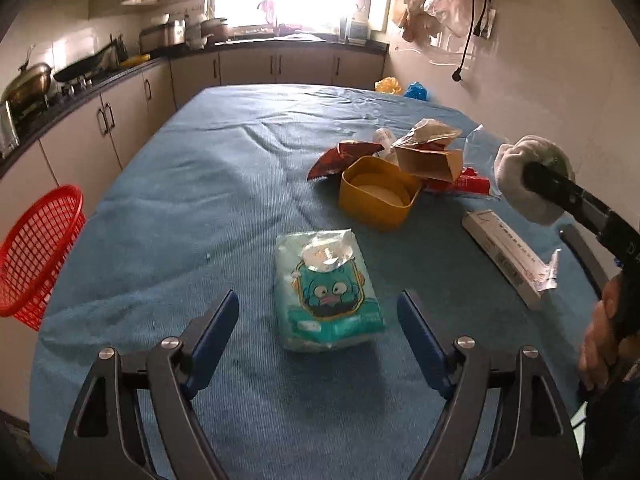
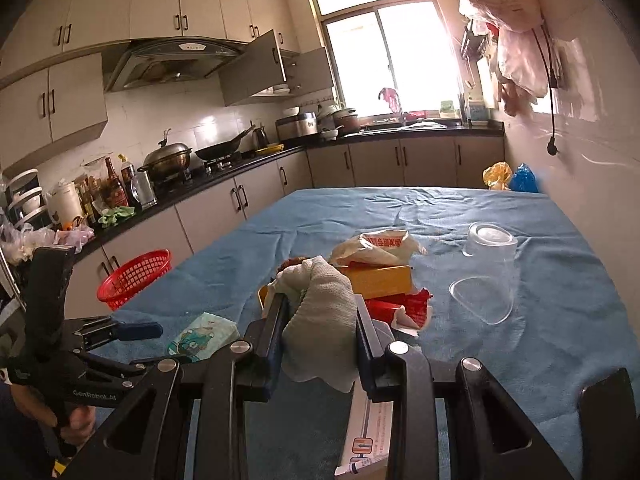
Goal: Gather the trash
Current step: 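Grasp the teal tissue pack with the left tool and lift it, then carry the tissue pack and cloth with both tools over the red basket, then open both tools to drop the tissue pack and cloth into the basket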
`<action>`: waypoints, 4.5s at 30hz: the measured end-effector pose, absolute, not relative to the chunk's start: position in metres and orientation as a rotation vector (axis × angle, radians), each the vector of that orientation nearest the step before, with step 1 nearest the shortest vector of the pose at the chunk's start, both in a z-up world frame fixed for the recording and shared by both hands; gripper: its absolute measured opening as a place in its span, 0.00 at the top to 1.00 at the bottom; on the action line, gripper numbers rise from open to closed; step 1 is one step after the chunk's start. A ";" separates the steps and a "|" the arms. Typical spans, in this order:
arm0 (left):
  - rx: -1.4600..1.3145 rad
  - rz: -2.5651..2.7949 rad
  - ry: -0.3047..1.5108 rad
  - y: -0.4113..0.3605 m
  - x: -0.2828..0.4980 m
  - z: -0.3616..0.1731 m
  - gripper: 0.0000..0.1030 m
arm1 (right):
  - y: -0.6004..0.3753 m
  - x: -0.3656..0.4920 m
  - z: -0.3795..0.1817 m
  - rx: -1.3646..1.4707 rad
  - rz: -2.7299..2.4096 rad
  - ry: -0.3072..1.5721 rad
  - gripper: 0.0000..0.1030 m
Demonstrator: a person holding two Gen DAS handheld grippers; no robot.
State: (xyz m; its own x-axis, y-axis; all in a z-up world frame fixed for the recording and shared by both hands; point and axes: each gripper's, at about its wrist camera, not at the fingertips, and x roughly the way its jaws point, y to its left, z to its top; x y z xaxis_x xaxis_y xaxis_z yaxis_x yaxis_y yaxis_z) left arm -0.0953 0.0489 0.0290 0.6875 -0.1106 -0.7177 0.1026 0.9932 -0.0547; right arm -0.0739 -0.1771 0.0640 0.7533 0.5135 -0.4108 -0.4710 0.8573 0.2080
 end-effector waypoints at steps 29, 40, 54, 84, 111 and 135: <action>-0.022 0.065 0.748 0.048 -0.087 0.027 0.65 | -0.139 -0.083 0.056 0.090 0.531 0.527 0.68; -0.015 0.059 0.741 0.047 -0.089 0.028 0.65 | -0.138 -0.077 0.055 0.095 0.536 0.550 0.68; -0.017 0.059 0.740 0.048 -0.091 0.029 0.65 | -0.129 -0.082 0.057 0.061 0.508 0.546 0.68; -0.113 0.144 0.677 0.114 -0.106 0.054 0.64 | -0.073 -0.073 0.072 0.051 0.630 0.639 0.67; -0.231 0.253 0.613 0.199 -0.126 0.064 0.64 | 0.017 -0.064 0.083 -0.061 0.741 0.676 0.67; -0.428 0.354 0.667 0.367 -0.106 0.062 0.59 | 0.213 0.003 0.096 -0.038 0.955 0.848 0.63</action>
State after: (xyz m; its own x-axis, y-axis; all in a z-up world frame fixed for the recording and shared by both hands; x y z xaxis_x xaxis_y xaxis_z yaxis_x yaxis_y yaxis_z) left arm -0.1063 0.3670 0.0617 0.7323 0.1775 -0.6575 -0.4455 0.8551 -0.2653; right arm 0.0034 0.2130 0.0959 0.2898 0.7012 -0.6514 -0.7294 0.6025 0.3240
